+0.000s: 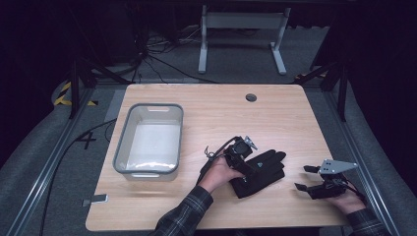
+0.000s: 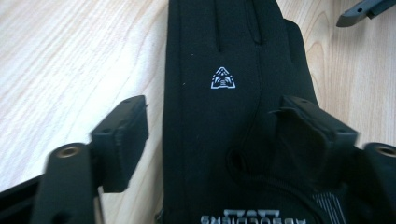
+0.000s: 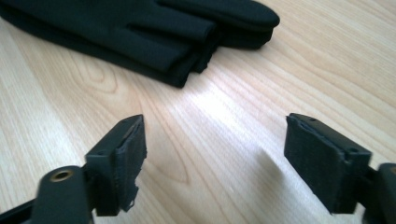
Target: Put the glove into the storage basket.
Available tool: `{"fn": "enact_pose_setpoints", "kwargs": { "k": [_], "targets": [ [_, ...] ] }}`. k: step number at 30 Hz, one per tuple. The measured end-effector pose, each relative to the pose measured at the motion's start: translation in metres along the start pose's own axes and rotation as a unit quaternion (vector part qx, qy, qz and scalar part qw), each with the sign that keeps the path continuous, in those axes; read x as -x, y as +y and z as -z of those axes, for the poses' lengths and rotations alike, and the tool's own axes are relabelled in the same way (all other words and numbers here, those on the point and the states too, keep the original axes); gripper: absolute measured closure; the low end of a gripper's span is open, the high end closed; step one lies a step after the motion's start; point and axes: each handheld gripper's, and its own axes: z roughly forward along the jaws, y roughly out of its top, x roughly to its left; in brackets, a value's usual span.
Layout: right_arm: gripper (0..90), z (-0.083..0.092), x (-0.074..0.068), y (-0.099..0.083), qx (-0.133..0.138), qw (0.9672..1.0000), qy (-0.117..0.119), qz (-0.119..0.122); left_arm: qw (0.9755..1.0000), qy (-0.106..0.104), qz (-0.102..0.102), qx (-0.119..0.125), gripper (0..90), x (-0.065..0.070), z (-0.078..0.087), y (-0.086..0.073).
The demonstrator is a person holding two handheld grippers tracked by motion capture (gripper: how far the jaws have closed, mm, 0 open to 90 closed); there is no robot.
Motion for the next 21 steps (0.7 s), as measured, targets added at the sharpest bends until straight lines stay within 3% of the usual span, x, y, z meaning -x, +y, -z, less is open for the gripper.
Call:
{"fn": "enact_pose_setpoints", "kwargs": {
  "k": [3, 8, 13, 18, 21],
  "targets": [
    [17.3, -0.003, 0.000, -0.002, -0.003, 0.9999, 0.004, 0.011, 1.0000, -0.004, -0.003, -0.008, 20.1, 0.003, -0.007, 0.002],
    [15.7, -0.008, 0.005, -0.003, -0.004, 0.9997, 0.016, 0.019, 0.9998, 0.012, -0.001, -0.016, 15.7, 0.007, -0.017, 0.003],
    [15.8, -0.010, 0.009, -0.002, -0.003, 0.9997, 0.017, 0.019, 0.9998, 0.003, 0.005, -0.020, 15.0, 0.007, -0.024, 0.001],
    [15.7, -0.010, 0.010, -0.002, -0.005, 0.9998, 0.016, 0.012, 0.9996, 0.012, -0.012, -0.022, 13.4, 0.011, -0.025, -0.001],
    [16.0, -0.010, 0.010, -0.003, -0.007, 0.9998, 0.017, 0.007, 0.9995, 0.013, -0.019, -0.020, 17.5, 0.014, -0.024, -0.002]
  ]
}}
